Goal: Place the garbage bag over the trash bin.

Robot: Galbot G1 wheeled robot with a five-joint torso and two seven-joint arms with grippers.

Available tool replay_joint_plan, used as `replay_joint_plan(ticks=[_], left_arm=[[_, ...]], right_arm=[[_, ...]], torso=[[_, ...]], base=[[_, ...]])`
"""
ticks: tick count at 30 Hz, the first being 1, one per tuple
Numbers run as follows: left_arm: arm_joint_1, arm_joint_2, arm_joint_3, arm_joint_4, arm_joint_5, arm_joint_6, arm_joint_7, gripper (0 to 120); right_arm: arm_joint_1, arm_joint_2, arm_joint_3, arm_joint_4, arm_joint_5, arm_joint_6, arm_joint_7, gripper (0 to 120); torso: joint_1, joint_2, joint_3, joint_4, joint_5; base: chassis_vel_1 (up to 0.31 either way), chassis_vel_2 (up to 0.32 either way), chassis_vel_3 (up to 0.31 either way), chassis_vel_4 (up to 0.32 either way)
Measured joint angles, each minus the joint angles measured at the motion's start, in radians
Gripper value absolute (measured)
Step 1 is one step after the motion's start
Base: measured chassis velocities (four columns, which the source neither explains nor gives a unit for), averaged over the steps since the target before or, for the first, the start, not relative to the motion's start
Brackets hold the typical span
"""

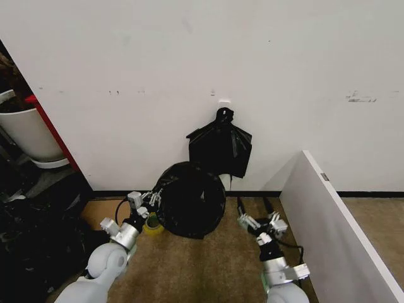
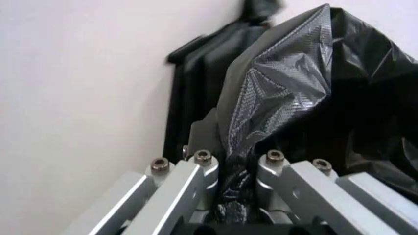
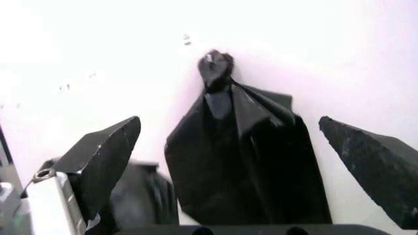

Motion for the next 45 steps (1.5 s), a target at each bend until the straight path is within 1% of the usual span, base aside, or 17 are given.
replay_joint_plan(ticks=[1,2,4,7,12,16,19,21,23,24,27,28,29,31,32,38,45], left_arm=[[0.003,-0.002,0.000,0.009,0.017,-0.034,0.016,4],[0.006,-0.006,0.000,0.031,0.041,-0.108,0.050,4],[0.008,-0.015,-0.003,0.065,0.078,-0.210,0.097,4],[0.009,-0.026,-0.011,0.096,0.094,-0.297,0.149,4],[0.009,-0.028,-0.016,0.110,0.086,-0.319,0.172,4],[0.009,-0.024,-0.016,0.113,0.067,-0.297,0.170,4],[0.013,-0.016,-0.006,0.096,0.040,-0.212,0.118,4],[0.021,-0.015,-0.001,0.057,0.004,-0.082,0.042,4],[0.025,-0.029,0.001,0.009,-0.059,0.090,-0.060,4],[0.025,-0.029,0.001,0.009,-0.059,0.090,-0.060,4],[0.019,-0.048,0.005,-0.014,-0.165,0.249,-0.186,4],[0.018,-0.050,0.006,-0.015,-0.174,0.261,-0.198,4],[0.015,-0.060,0.007,-0.024,-0.206,0.327,-0.247,4],[0.017,-0.078,0.011,-0.032,-0.242,0.397,-0.293,4],[0.017,-0.078,0.011,-0.032,-0.242,0.397,-0.293,4],[0.043,-0.128,0.015,-0.081,-0.302,0.533,-0.371,4],[0.055,-0.154,0.023,-0.071,-0.282,0.592,-0.419,4]], right_arm=[[0.002,-0.005,0.000,0.009,-0.019,-0.010,0.003,100],[0.008,-0.015,0.000,0.018,-0.051,-0.025,0.004,100],[0.020,-0.034,-0.001,0.022,-0.093,-0.049,-0.010,100],[0.032,-0.060,-0.005,0.024,-0.092,-0.100,-0.056,100],[0.048,-0.070,-0.012,0.022,-0.074,-0.133,-0.092,100],[0.057,-0.062,-0.015,0.020,-0.072,-0.141,-0.097,100],[0.060,-0.045,-0.001,0.020,-0.109,-0.132,-0.098,100],[0.060,-0.025,0.041,0.018,-0.177,-0.094,-0.111,100],[0.049,0.001,0.094,0.030,-0.260,-0.062,-0.115,100],[0.049,0.001,0.094,0.030,-0.260,-0.062,-0.115,100],[0.030,0.039,0.146,0.055,-0.357,-0.038,-0.107,100],[0.028,0.043,0.149,0.057,-0.365,-0.035,-0.106,100],[0.020,0.062,0.163,0.066,-0.407,-0.027,-0.097,100],[0.015,0.088,0.176,0.067,-0.457,-0.019,-0.085,100],[0.015,0.088,0.176,0.067,-0.457,-0.019,-0.085,100],[0.017,0.153,0.197,0.065,-0.517,-0.018,-0.050,100],[0.017,0.178,0.175,0.071,-0.515,-0.043,-0.025,100]], torso=[[0.000,0.000,0.000,0.0000,0.0000],[0.000,0.000,0.000,0.0000,0.0000],[0.000,0.000,0.000,0.0000,0.0000],[0.000,0.000,0.000,0.0000,0.0000],[0.000,0.000,0.000,0.0000,0.0002],[0.000,0.000,0.000,-0.0001,0.0001],[0.000,0.000,0.000,0.0000,0.0002],[0.000,0.000,0.000,-0.0001,0.0001],[0.000,0.000,0.000,-0.0001,0.0002],[0.000,0.000,0.000,-0.0001,0.0002],[0.000,0.000,0.000,-0.0001,0.0001],[0.000,0.000,0.000,-0.0001,0.0001],[0.000,0.000,0.000,-0.0002,-0.0001],[0.000,0.000,0.000,-0.0001,0.0003],[0.000,0.000,0.000,-0.0001,0.0003],[0.000,0.000,0.000,-0.0001,0.0001],[0.000,0.000,0.000,0.0000,0.0001]], base=[[0.000,0.000,0.000,0.000],[0.000,0.000,0.000,0.000],[0.000,0.000,0.000,0.000],[0.000,0.000,0.000,0.000],[0.000,0.000,0.000,0.000],[0.000,0.000,0.000,0.000],[0.000,0.000,0.000,0.000],[0.000,0.000,0.000,0.000],[0.000,0.000,0.000,0.000],[0.000,0.000,0.000,0.000],[0.000,0.000,0.000,0.000],[0.000,0.000,0.000,0.000],[0.000,0.000,0.000,0.000],[0.000,0.000,0.000,0.000],[0.000,0.000,0.000,0.000],[0.000,0.000,0.000,0.000],[0.000,0.000,0.000,0.000]])
